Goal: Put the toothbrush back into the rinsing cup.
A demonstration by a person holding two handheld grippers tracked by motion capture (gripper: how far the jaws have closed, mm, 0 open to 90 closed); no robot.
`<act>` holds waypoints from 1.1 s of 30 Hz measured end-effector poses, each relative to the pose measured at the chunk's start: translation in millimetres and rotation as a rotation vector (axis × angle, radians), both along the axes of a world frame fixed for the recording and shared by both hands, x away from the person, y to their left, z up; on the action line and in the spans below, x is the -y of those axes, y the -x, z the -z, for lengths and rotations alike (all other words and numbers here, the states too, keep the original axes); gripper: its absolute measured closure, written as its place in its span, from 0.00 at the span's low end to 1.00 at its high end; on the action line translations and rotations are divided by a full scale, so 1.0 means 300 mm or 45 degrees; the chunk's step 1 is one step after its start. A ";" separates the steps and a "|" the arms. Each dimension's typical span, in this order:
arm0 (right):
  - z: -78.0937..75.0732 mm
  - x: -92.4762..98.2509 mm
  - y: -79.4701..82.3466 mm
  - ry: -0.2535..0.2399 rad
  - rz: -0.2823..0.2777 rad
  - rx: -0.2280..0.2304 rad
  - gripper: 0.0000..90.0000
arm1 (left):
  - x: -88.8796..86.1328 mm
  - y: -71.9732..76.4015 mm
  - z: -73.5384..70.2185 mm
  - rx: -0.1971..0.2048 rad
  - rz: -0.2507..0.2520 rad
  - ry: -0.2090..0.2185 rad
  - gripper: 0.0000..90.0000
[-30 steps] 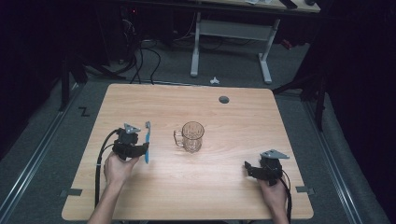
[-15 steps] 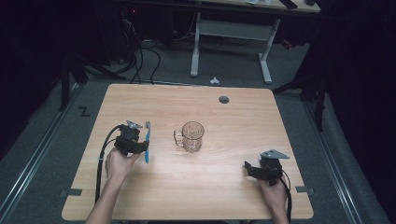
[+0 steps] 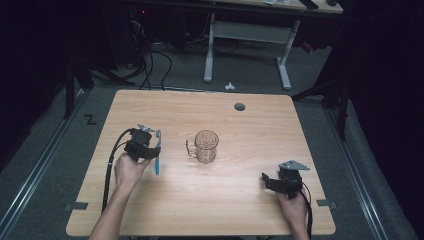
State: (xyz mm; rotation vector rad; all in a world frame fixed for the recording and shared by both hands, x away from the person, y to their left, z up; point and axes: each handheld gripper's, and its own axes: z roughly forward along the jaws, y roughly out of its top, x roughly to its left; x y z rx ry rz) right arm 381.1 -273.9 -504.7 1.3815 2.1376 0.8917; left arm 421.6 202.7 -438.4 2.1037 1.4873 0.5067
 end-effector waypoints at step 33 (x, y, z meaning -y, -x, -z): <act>0.000 0.000 0.000 0.000 0.000 0.001 0.25 | 0.001 -0.067 -0.010 -0.064 -0.012 0.012 0.57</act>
